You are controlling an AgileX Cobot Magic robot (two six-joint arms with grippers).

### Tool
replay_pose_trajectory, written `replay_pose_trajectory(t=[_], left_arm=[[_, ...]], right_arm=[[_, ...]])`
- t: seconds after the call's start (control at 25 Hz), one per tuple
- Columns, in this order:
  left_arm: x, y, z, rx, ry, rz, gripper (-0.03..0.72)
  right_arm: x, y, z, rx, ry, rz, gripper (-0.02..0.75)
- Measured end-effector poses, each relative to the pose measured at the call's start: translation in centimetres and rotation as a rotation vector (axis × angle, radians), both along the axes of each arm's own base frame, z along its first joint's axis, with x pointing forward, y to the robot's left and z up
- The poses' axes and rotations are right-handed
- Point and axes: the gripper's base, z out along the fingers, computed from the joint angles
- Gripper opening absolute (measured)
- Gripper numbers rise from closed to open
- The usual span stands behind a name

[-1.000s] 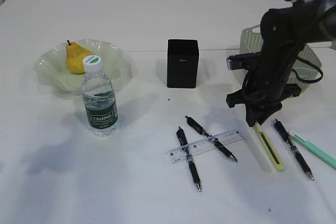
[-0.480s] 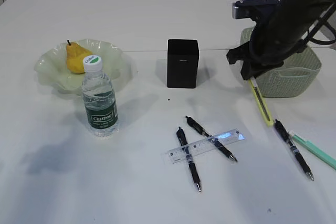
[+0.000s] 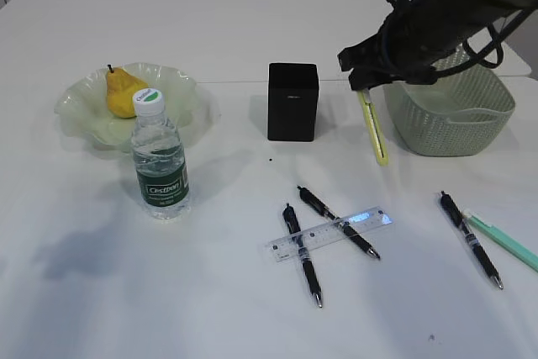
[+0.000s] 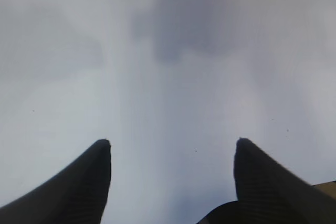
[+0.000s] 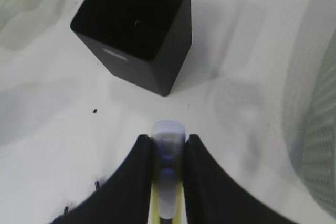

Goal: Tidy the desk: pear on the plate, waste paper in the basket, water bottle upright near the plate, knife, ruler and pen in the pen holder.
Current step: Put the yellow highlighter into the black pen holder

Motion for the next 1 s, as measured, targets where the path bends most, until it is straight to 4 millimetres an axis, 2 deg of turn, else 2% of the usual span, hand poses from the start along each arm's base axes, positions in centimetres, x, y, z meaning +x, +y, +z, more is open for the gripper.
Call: replay_pose_trajectory(t=[0.4, 1.0], left_arm=[[0.0, 0.0, 0.0, 0.0, 0.0, 0.0, 0.517], [0.0, 0.0, 0.0, 0.0, 0.0, 0.0, 0.517]], right_arm=[[1.5, 0.6, 1.0, 0.053, -0.197, 0.025, 0.116], [6.9, 2.8, 2.0, 0.188, -0.392, 0.108, 0.116]])
